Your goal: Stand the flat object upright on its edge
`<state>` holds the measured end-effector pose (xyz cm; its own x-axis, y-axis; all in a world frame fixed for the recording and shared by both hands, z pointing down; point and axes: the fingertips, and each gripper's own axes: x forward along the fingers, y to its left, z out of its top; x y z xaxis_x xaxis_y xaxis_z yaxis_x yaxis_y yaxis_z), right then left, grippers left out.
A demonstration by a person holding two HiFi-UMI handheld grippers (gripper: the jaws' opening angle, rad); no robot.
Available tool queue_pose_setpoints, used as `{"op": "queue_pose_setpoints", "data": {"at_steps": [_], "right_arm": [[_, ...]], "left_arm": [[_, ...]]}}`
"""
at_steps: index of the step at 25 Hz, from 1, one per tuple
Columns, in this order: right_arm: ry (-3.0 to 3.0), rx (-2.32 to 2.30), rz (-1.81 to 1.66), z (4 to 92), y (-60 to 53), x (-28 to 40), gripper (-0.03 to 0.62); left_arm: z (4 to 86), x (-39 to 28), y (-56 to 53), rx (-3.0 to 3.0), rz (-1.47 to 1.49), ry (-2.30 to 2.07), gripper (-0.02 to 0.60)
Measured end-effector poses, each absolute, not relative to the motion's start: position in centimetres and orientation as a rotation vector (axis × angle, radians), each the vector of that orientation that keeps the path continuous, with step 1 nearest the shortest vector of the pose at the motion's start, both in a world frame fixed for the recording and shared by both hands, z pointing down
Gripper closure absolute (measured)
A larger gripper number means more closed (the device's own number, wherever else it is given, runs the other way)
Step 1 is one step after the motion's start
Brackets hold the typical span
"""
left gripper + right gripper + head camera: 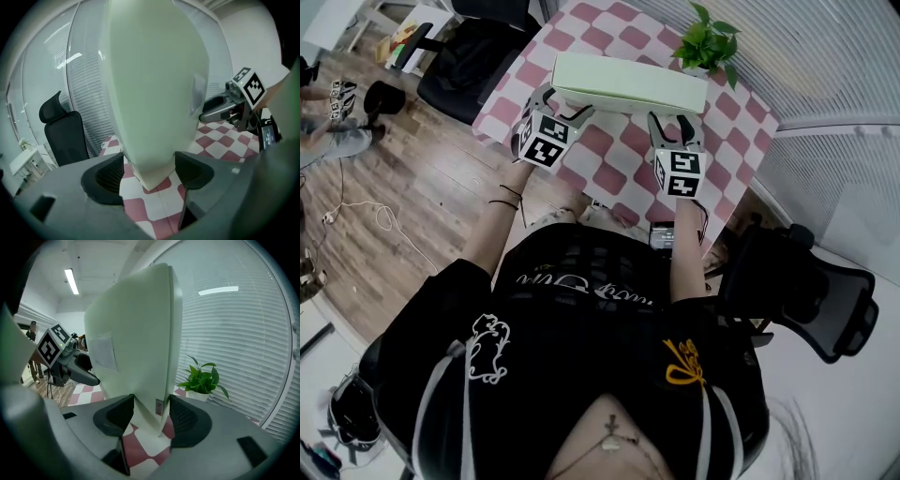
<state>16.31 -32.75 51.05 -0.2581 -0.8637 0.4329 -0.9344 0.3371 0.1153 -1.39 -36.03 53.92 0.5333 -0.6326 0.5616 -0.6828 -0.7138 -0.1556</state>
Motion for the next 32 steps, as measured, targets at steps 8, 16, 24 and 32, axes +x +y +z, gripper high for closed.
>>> {"op": "queue_pose_setpoints", "data": {"at_steps": [8, 16, 24, 32], "right_arm": [[-2.204, 1.600, 0.246, 51.1, -34.1, 16.6, 0.355], [-2.222, 1.618, 0.264, 51.0, -35.1, 16.7, 0.355], [-2.237, 1.637, 0.305, 50.9, -34.9, 16.7, 0.355], [-2.255, 1.628, 0.338, 51.1, -34.8, 16.7, 0.355]], "left_arm": [[54.3, -1.1, -37.3, 2.662, 0.889, -1.117, 0.232], [54.7, -1.0, -38.1, 2.693, 0.961, -1.092, 0.232], [54.4, -1.1, -38.2, 2.707, 0.948, -1.040, 0.230], [53.8, -1.8, -38.0, 2.693, 0.903, -1.027, 0.230]]}}
